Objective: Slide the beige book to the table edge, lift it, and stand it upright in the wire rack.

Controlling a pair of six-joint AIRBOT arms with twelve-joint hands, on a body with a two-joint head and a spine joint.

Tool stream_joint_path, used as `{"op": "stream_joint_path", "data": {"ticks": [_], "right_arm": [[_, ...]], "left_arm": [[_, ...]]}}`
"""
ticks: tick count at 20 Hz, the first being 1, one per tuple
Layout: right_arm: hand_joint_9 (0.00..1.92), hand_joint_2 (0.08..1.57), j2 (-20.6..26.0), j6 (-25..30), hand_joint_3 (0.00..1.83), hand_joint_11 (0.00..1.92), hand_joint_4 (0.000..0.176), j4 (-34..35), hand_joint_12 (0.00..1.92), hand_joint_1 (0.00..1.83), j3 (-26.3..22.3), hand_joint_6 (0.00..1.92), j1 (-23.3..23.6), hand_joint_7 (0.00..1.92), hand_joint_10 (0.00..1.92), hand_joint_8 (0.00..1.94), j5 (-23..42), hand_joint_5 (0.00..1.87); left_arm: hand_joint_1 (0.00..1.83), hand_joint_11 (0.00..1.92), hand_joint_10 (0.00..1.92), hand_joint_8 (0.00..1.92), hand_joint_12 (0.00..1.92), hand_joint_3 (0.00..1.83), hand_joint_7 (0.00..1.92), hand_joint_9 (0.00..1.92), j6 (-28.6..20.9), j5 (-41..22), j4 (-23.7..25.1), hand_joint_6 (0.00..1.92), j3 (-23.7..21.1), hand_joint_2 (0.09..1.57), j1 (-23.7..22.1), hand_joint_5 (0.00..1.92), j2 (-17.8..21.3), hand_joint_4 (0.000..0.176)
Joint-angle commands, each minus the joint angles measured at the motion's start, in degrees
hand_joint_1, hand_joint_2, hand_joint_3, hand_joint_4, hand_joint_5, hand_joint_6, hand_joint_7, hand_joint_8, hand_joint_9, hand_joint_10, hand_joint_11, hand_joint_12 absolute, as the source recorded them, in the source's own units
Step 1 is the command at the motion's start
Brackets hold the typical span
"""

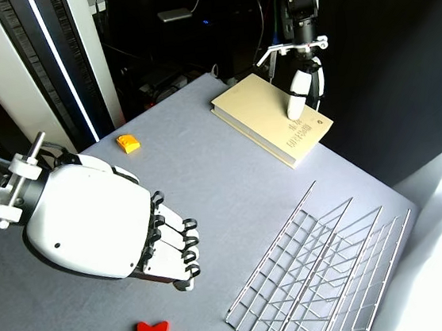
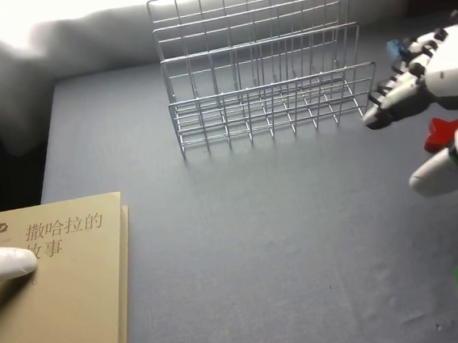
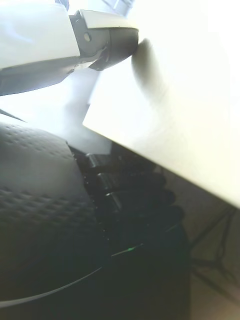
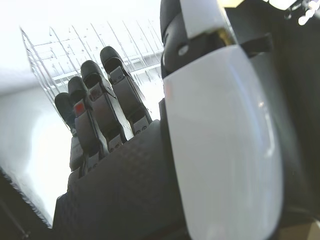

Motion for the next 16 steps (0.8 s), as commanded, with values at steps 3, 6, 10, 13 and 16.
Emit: {"op": "stream_joint_path", "data": {"ticks": [3, 6, 10, 13, 16], "right_arm": [[0.26, 1.10, 1.1, 1.6, 0.00, 0.00, 0.000, -0.1, 0.76, 0.18, 0.0, 0.00, -0.2, 0.28, 0.00, 0.00, -4.9, 0.28], [0.27, 1.10, 1.5, 1.7, 0.00, 0.00, 0.000, -0.1, 0.76, 0.23, 0.0, 0.01, -0.2, 0.29, 0.01, 0.00, -4.2, 0.29], [0.26, 1.10, 2.0, 3.0, 0.00, 0.00, 0.000, -0.1, 0.74, 0.22, 0.0, 0.00, -0.2, 0.28, 0.00, 0.00, -4.4, 0.27], [0.28, 1.10, 2.4, 3.8, 0.00, 0.00, 0.000, -0.1, 0.77, 0.23, 0.0, 0.00, -0.2, 0.29, 0.00, 0.00, -4.7, 0.29], [0.27, 1.11, 2.4, 2.8, 0.00, 0.00, 0.000, -0.1, 0.76, 0.21, 0.0, 0.00, -0.2, 0.29, 0.00, 0.00, -5.7, 0.28]], "left_arm": [[0.93, 0.00, 0.02, 0.01, 0.76, 0.00, 0.34, 0.31, -0.2, -0.8, 0.3, 0.01, 0.4, 0.97, 0.2, 0.40, 0.1, 0.000], [0.99, 0.00, 0.02, 0.01, 0.86, 0.00, 0.38, 0.36, -0.4, -0.9, 0.3, 0.01, 0.5, 1.00, 0.1, 0.40, 0.1, 0.000], [1.16, 0.11, 0.03, 0.01, 1.00, 0.00, 0.51, 0.52, -0.4, -1.1, 0.3, 0.03, 0.5, 1.04, 0.1, 0.56, 0.1, 0.000], [1.32, 0.47, 1.10, 0.89, 1.22, 0.00, 0.84, 0.76, -0.4, -1.1, 0.3, 1.08, 0.6, 1.15, 0.1, 0.87, 0.1, 0.000], [1.48, 0.69, 1.30, 1.24, 1.65, 0.00, 0.74, 0.82, -0.4, -1.3, 0.3, 1.18, 0.6, 1.18, 0.1, 0.79, 0.1, 0.000]]}}
